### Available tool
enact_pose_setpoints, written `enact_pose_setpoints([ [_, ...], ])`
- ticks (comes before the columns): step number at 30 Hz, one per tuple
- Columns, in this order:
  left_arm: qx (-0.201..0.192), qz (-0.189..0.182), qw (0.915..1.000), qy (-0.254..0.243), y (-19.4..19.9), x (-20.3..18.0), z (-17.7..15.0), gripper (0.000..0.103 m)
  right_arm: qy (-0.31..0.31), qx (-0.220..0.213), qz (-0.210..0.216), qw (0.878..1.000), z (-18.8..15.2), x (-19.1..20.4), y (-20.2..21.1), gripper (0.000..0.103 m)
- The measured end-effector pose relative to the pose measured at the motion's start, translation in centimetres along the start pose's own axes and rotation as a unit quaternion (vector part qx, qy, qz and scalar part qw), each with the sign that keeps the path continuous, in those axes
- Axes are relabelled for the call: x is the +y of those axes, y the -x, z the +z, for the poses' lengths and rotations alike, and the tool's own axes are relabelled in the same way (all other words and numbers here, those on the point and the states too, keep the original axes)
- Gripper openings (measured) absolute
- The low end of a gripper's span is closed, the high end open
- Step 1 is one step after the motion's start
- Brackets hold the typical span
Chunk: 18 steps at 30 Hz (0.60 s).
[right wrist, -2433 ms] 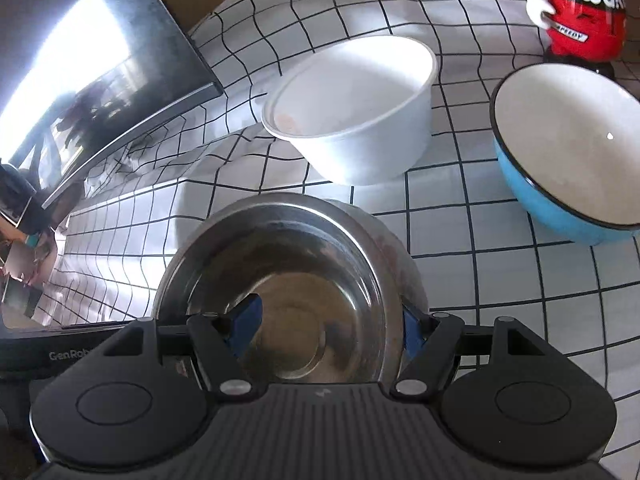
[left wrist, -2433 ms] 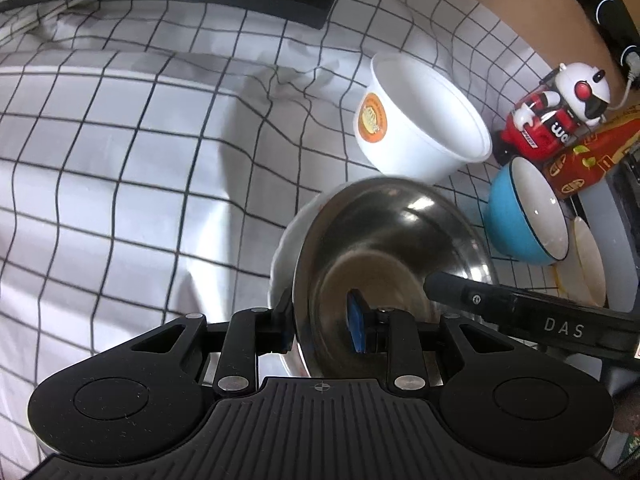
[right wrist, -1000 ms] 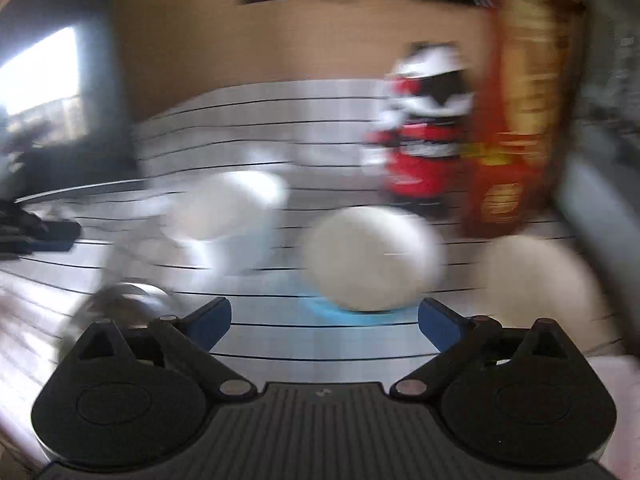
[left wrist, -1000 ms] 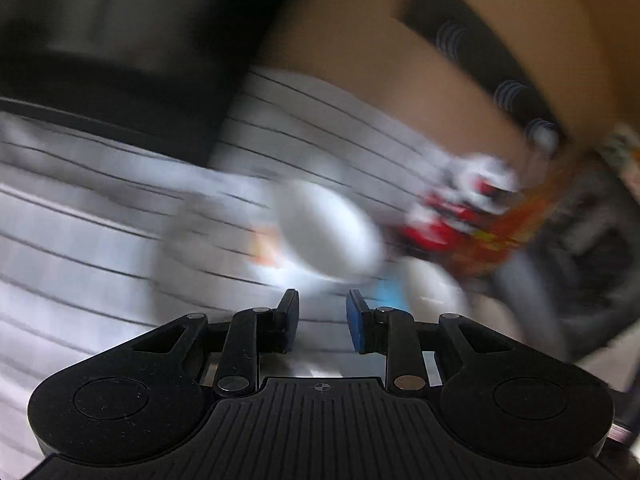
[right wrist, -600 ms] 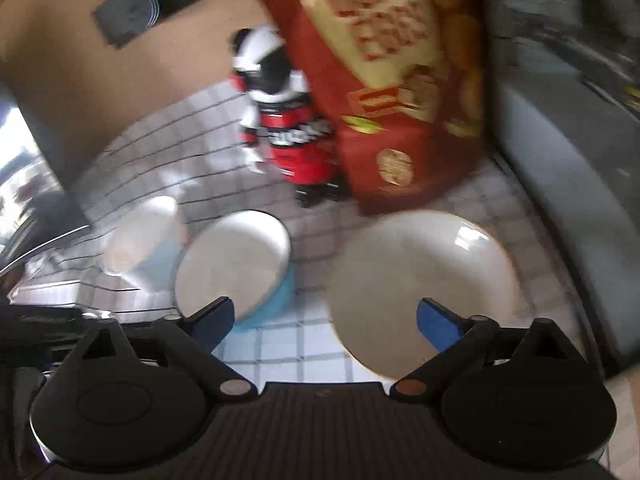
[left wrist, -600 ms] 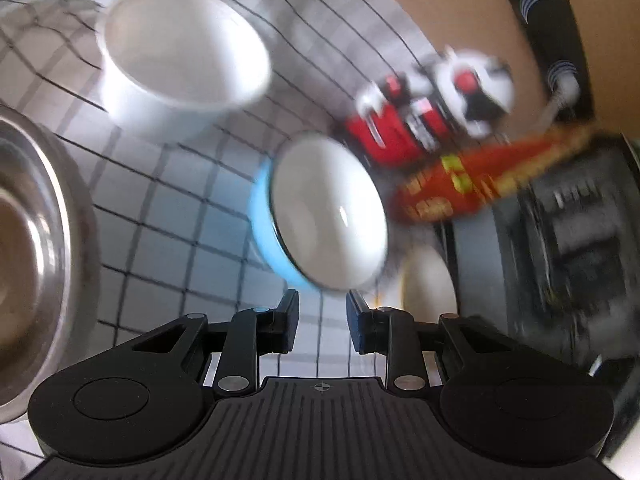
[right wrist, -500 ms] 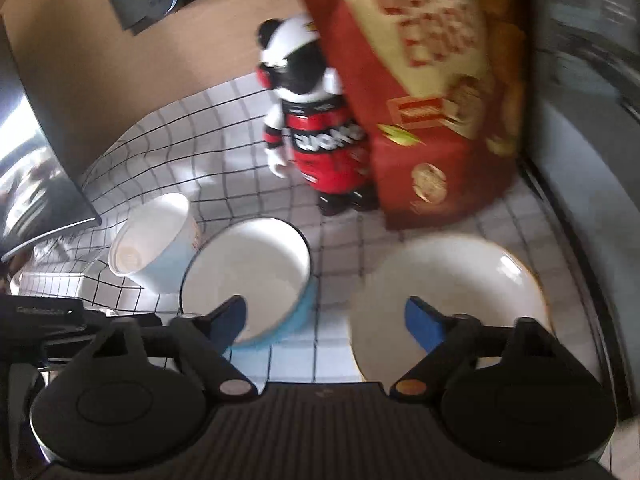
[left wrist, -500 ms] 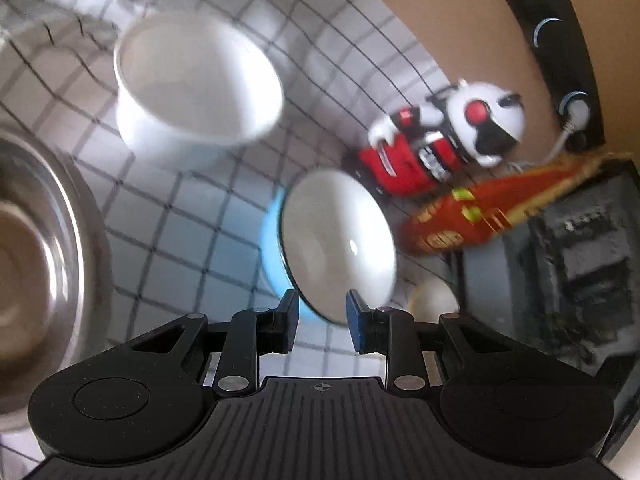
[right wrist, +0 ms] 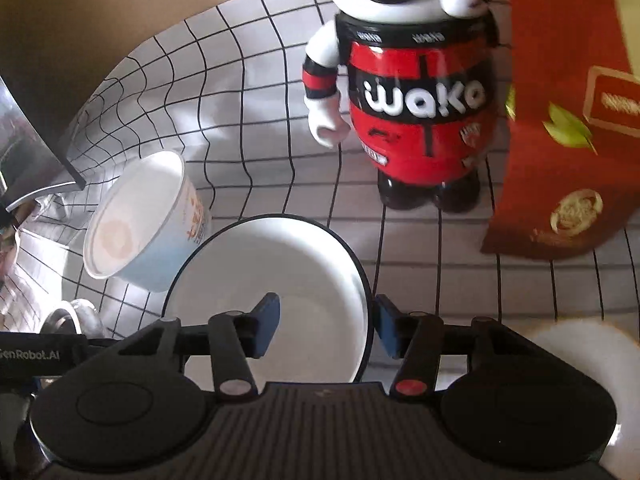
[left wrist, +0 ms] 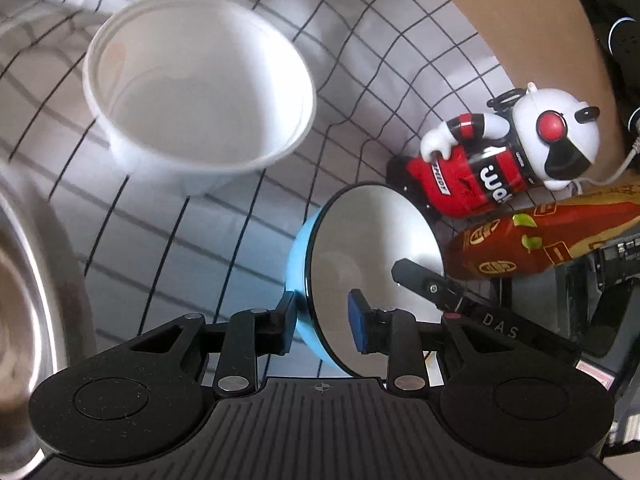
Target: Organize plates and bowls
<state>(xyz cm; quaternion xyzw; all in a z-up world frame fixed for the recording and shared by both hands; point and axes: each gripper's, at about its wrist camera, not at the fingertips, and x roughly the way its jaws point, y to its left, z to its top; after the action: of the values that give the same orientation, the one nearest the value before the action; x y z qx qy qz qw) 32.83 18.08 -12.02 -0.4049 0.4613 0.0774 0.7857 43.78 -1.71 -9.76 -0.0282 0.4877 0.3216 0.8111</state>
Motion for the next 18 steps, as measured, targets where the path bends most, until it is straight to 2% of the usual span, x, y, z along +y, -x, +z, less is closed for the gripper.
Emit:
enact_pose_setpoints([
  [5,-0.020,0.020,0.9994,-0.022,-0.7,-0.6,2.0,0.031,0.001,-0.006,-0.002,1.000,1.6,0.4,-0.9,0.053],
  [9,-0.020,0.014,0.9993,-0.027,-0.4,-0.4,2.1,0.031,-0.006,-0.010,0.010,1.000,1.5,-0.2,-0.7,0.053],
  [11,-0.032,0.005,0.9989,-0.033,0.6,-0.4,1.7,0.030,-0.011,-0.030,0.010,0.999,1.2,-0.7,1.1,0.053],
  [12,-0.048,0.012,0.9979,-0.043,1.5,-0.7,1.3,0.030,-0.007,-0.043,0.008,0.999,1.0,-0.9,2.4,0.053],
  [14,-0.079,0.028,0.9950,-0.054,3.3,-1.4,0.5,0.030,0.004,-0.077,-0.004,0.997,0.0,-1.7,5.9,0.063],
  [16,-0.098,0.021,0.9933,-0.057,4.8,-2.1,-0.4,0.030,0.011,-0.099,-0.038,0.994,-1.2,-3.1,9.1,0.065],
  [18,-0.096,-0.001,0.9928,-0.071,5.3,-3.6,-1.7,0.030,0.010,-0.105,-0.083,0.991,-2.5,-4.9,11.2,0.067],
])
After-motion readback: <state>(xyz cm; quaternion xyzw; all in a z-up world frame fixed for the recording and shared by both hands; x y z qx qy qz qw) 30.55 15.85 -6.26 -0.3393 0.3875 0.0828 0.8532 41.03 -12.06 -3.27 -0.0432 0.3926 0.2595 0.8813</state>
